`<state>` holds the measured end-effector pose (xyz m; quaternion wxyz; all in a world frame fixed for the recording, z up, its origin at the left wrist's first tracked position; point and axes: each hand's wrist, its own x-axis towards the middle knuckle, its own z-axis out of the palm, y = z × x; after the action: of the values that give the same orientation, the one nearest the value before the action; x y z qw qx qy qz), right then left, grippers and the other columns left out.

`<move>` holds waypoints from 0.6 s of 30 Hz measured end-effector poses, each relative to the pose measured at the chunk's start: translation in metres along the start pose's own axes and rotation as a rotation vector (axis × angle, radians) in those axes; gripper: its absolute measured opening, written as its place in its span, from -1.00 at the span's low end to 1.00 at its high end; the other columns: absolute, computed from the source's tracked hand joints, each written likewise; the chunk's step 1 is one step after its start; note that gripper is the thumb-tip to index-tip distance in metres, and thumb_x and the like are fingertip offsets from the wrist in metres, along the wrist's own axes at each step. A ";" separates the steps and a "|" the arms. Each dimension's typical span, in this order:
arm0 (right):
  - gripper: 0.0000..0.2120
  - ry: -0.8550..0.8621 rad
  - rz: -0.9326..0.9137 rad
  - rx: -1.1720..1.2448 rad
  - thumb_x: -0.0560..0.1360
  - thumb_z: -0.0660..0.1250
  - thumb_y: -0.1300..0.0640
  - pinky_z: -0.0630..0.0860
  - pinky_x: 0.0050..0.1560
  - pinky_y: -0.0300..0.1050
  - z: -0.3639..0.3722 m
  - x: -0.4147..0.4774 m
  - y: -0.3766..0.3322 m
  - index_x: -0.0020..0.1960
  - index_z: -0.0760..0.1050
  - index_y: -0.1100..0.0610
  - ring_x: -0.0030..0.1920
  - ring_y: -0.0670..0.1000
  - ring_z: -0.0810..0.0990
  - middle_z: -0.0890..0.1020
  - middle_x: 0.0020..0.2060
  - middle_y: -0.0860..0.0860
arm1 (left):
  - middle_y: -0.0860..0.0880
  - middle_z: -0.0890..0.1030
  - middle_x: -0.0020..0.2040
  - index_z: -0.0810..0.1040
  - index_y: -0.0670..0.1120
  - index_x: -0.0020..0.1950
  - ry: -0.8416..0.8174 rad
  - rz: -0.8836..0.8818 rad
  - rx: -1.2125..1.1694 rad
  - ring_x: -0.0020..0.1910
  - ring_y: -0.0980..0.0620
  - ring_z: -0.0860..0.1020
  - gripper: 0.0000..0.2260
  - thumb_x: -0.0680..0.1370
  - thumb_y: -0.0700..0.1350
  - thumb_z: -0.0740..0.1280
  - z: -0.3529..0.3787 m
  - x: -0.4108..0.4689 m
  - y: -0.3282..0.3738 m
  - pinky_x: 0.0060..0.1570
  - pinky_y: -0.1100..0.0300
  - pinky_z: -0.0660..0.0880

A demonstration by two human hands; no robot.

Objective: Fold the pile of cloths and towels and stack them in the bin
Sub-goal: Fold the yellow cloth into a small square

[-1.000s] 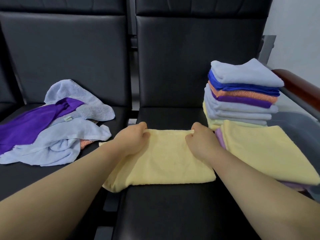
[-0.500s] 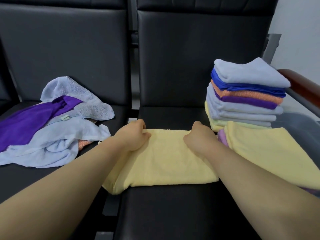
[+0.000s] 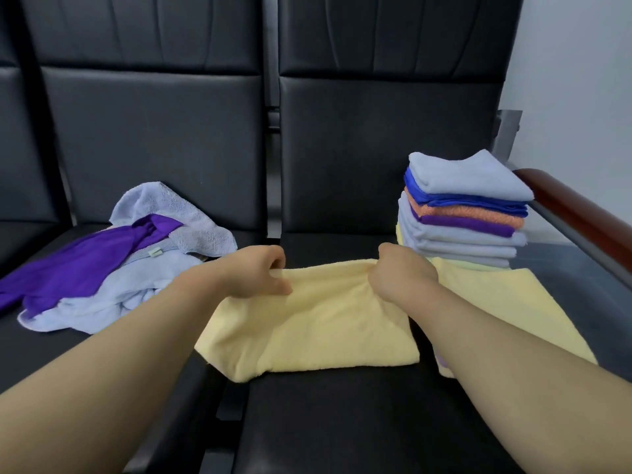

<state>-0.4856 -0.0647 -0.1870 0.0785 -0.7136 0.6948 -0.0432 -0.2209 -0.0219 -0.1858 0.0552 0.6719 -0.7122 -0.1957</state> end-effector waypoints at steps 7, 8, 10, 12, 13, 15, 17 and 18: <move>-0.85 0.141 -0.027 0.121 0.55 0.22 0.21 0.37 -0.34 -0.11 -0.045 -0.032 0.013 0.11 0.44 0.07 -0.23 0.01 0.48 0.51 -0.15 -0.01 | 0.09 0.58 -0.15 0.55 0.02 -0.02 -0.050 -0.123 0.253 -0.19 0.09 0.51 -0.84 0.53 0.09 0.34 -0.046 -0.065 0.020 -0.24 0.17 0.38; -0.77 0.156 -0.028 0.132 0.55 0.23 0.20 0.38 -0.32 -0.10 -0.050 -0.034 0.015 0.19 0.45 0.06 -0.21 0.03 0.50 0.52 -0.14 -0.01 | 0.09 0.58 -0.15 0.54 0.04 -0.04 -0.033 -0.148 0.299 -0.16 0.08 0.51 -0.82 0.52 0.12 0.30 -0.048 -0.073 0.018 -0.17 0.15 0.44; -0.59 0.175 -0.035 0.142 0.53 0.21 0.20 0.38 -0.28 -0.08 -0.061 -0.039 0.020 0.38 0.40 0.04 -0.15 0.07 0.53 0.53 -0.12 -0.01 | 0.08 0.57 -0.16 0.51 0.05 -0.14 -0.031 -0.209 0.365 -0.11 0.03 0.55 -0.78 0.45 0.17 0.24 -0.053 -0.086 0.012 0.04 0.00 0.54; -0.47 0.179 -0.046 0.167 0.52 0.19 0.21 0.38 -0.27 -0.07 -0.069 -0.043 0.026 0.48 0.34 0.01 -0.12 0.08 0.54 0.54 -0.09 -0.02 | 0.05 0.59 -0.14 0.48 0.07 -0.20 -0.006 -0.220 0.341 -0.09 0.00 0.59 -0.77 0.38 0.20 0.21 -0.059 -0.097 0.009 0.10 -0.05 0.56; -0.46 0.180 -0.049 0.179 0.51 0.19 0.21 0.37 -0.29 -0.08 -0.071 -0.044 0.028 0.49 0.34 -0.02 -0.13 0.08 0.54 0.55 -0.08 -0.01 | 0.03 0.60 -0.11 0.50 0.07 -0.17 0.001 -0.219 0.314 -0.07 0.00 0.60 -0.77 0.42 0.20 0.25 -0.061 -0.101 0.009 0.07 0.02 0.56; -0.44 0.187 -0.049 0.189 0.50 0.20 0.22 0.34 -0.35 -0.11 -0.072 -0.048 0.030 0.49 0.34 -0.05 -0.16 0.06 0.54 0.55 -0.10 0.00 | 0.00 0.62 -0.06 0.55 0.03 -0.09 0.028 -0.222 0.273 -0.06 0.01 0.61 -0.76 0.52 0.19 0.34 -0.063 -0.108 0.011 -0.05 0.12 0.49; -0.44 0.194 -0.040 0.195 0.51 0.20 0.22 0.35 -0.37 -0.12 -0.071 -0.050 0.029 0.49 0.33 -0.05 -0.18 0.05 0.55 0.55 -0.10 0.00 | -0.05 0.63 -0.01 0.57 -0.02 -0.04 0.048 -0.240 0.206 -0.03 -0.01 0.62 -0.68 0.51 0.24 0.38 -0.064 -0.111 0.006 -0.04 0.10 0.51; -0.46 0.197 -0.033 0.201 0.51 0.20 0.22 0.36 -0.37 -0.12 -0.071 -0.052 0.028 0.47 0.34 -0.04 -0.18 0.04 0.55 0.55 -0.11 0.00 | -0.05 0.63 0.00 0.57 -0.02 -0.03 0.054 -0.242 0.158 -0.03 -0.01 0.63 -0.66 0.50 0.25 0.39 -0.064 -0.111 0.003 -0.03 0.09 0.52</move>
<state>-0.5272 -0.0175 -0.1192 0.0803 -0.7056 0.6796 -0.1840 -0.1915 0.0738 -0.1053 -0.0028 0.7600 -0.6375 -0.1263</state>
